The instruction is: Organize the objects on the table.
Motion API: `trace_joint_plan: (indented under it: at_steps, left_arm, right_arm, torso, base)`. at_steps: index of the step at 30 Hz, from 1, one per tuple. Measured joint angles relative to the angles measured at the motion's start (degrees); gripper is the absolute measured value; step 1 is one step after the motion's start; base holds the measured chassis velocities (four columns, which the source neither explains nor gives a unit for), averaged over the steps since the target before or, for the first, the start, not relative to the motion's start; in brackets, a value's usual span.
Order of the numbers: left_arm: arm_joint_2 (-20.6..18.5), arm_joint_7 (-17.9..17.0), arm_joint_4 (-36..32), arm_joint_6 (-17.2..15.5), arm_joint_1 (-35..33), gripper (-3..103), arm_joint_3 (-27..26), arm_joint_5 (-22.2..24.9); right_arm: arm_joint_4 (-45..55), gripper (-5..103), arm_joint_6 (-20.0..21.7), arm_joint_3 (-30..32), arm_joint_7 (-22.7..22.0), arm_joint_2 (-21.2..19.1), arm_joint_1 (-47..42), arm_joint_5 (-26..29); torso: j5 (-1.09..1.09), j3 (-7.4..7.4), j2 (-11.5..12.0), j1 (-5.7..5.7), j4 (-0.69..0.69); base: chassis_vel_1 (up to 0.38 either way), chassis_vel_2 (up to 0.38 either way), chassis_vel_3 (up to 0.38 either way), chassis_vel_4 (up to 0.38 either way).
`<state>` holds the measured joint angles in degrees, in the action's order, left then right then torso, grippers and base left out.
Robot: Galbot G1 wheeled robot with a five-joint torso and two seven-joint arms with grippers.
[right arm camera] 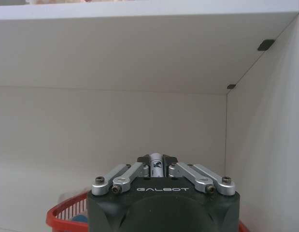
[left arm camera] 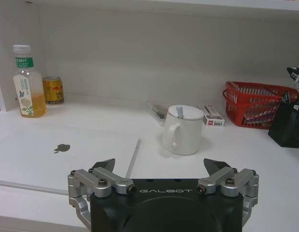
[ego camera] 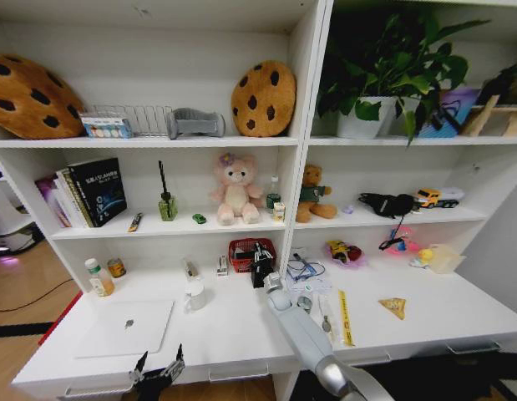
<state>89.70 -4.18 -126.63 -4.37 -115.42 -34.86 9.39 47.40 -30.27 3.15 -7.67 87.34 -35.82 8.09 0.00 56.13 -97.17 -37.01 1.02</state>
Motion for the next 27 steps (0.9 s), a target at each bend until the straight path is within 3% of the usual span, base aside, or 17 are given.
trace_joint_plan:
  at_steps: [6, 17, 24, 27]
  left_arm:
    - [0.9, 0.5, 0.9, 0.9, -0.8, 100, 2.2, -2.6]
    - [0.7, 0.6, 0.9, 0.9, -0.5, 100, 1.6, -2.0]
    - [0.2, 0.4, 0.7, 0.7, -0.1, 100, 1.0, -0.9]
    - [0.3, 0.4, 0.7, 0.7, -0.1, 100, 1.1, -0.9]
  right_arm:
    - [-1.9, 13, -0.9, 0.2, -0.1, 1.7, 1.3, -0.1]
    - [-1.2, 13, -0.6, 0.2, -0.1, 1.0, 1.1, -0.1]
    - [2.1, 46, 1.1, 0.0, 0.0, -0.8, -0.5, 1.6]
    - [2.8, 51, 1.3, -0.1, 0.0, -1.1, -0.7, 1.9]
  torso:
    - [-0.01, 0.00, 0.0, 0.00, -0.02]
    - [0.00, 0.00, 0.0, 0.00, 0.00]
    - [0.00, 0.00, 0.0, 0.00, 0.00]
    - [0.00, 0.00, 0.0, 0.00, -0.01]
  base:
    - [0.000, 0.000, 0.000, 0.000]
    - [0.000, 0.000, 0.000, 0.000]
    - [0.000, 0.000, 0.000, 0.000]
    - [0.000, 0.000, 0.000, 0.000]
